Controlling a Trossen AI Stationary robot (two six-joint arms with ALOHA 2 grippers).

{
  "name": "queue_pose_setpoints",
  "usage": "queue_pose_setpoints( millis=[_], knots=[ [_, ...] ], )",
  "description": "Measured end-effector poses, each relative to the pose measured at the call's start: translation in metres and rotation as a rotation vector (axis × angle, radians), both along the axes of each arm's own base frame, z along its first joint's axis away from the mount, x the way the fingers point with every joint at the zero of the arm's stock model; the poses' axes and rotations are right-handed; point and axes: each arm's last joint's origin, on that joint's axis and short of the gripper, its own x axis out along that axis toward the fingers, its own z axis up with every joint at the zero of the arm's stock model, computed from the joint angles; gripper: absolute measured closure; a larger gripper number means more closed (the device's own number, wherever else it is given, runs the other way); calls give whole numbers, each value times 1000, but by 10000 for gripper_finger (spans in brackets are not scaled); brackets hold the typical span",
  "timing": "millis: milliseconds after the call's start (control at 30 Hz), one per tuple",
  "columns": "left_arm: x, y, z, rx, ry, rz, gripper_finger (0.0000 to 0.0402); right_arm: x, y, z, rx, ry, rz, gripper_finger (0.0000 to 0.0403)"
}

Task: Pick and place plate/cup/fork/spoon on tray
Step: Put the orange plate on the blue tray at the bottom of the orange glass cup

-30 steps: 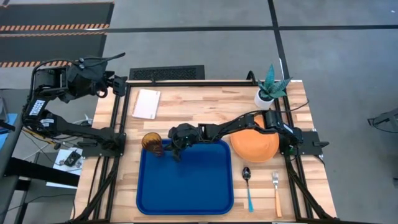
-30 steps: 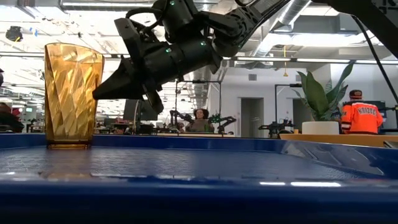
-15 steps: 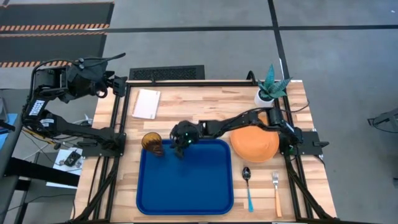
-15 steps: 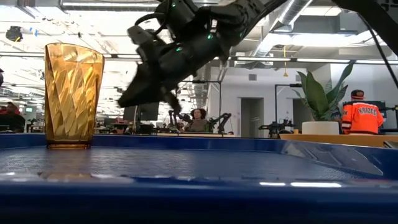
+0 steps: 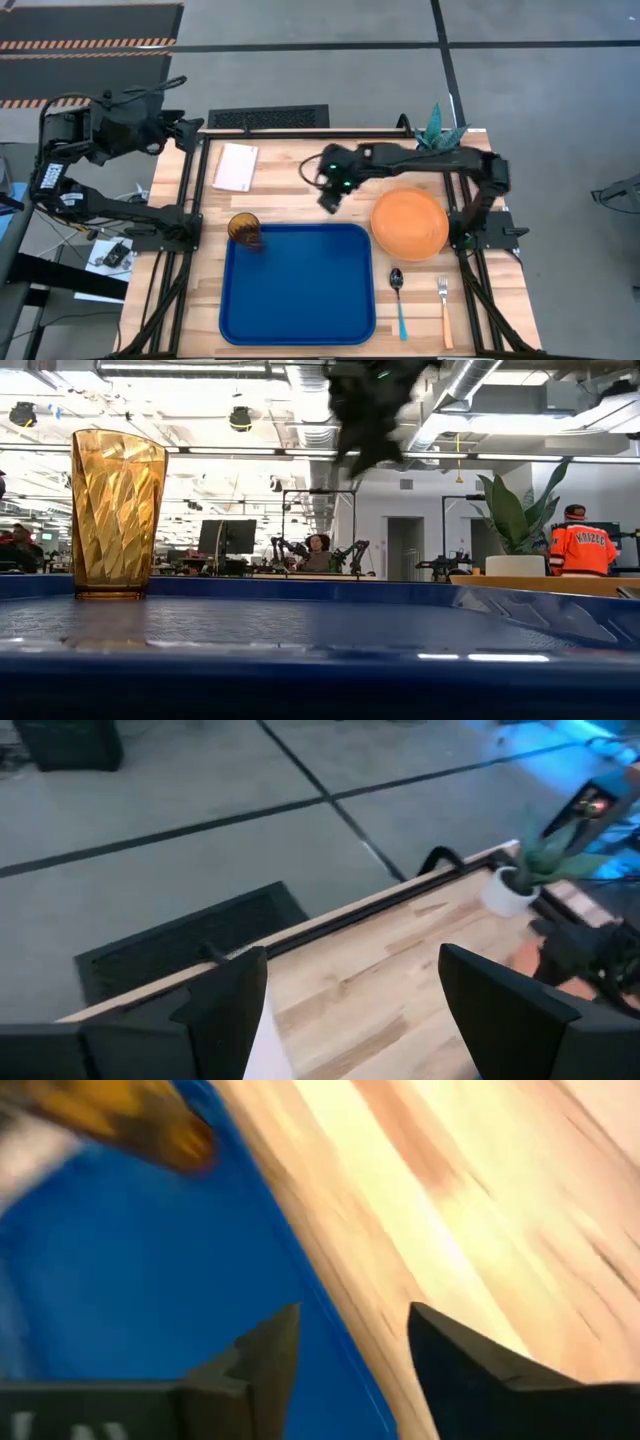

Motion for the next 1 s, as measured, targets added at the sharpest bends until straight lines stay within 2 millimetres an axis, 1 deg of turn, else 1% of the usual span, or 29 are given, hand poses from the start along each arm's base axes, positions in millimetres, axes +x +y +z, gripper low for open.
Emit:
queue_pose_setpoints(
  millis=[67,133,167,233,300,400,467,533,600,667,767,867,1000],
  knots=[
    [5,1,0,-16,-13,-4,120,-25,8,6,-10,80,-80,169],
    [12,2,0,-31,-24,-20,120,-51,20,7,-17,122,-166,160],
    [17,3,0,-35,-25,-34,120,-65,27,6,-13,137,-205,159],
    [28,3,1,-32,-31,-70,120,-90,40,-3,4,150,-291,159],
    [42,4,0,-27,-26,-98,120,-115,52,-17,27,164,-397,162],
    [62,4,0,-12,-24,-142,120,-145,66,-44,67,202,-565,164],
    [78,4,-2,2,-19,-173,120,-161,74,-59,107,215,-666,165],
    [96,4,-4,5,-6,-215,120,-172,84,-74,138,223,-715,165],
    [113,5,-9,-2,11,-269,120,-177,95,-85,161,231,-697,165],
    [127,5,-13,-16,31,-323,120,-182,108,-92,166,246,-631,165],
    [147,7,-21,-34,60,-373,120,-188,128,-96,129,276,-493,165],
    [162,8,-29,-48,89,-418,120,-196,145,-96,94,286,-350,165],
    [178,9,-32,-55,70,-477,120,-207,157,-97,44,314,-239,165]
  ],
)
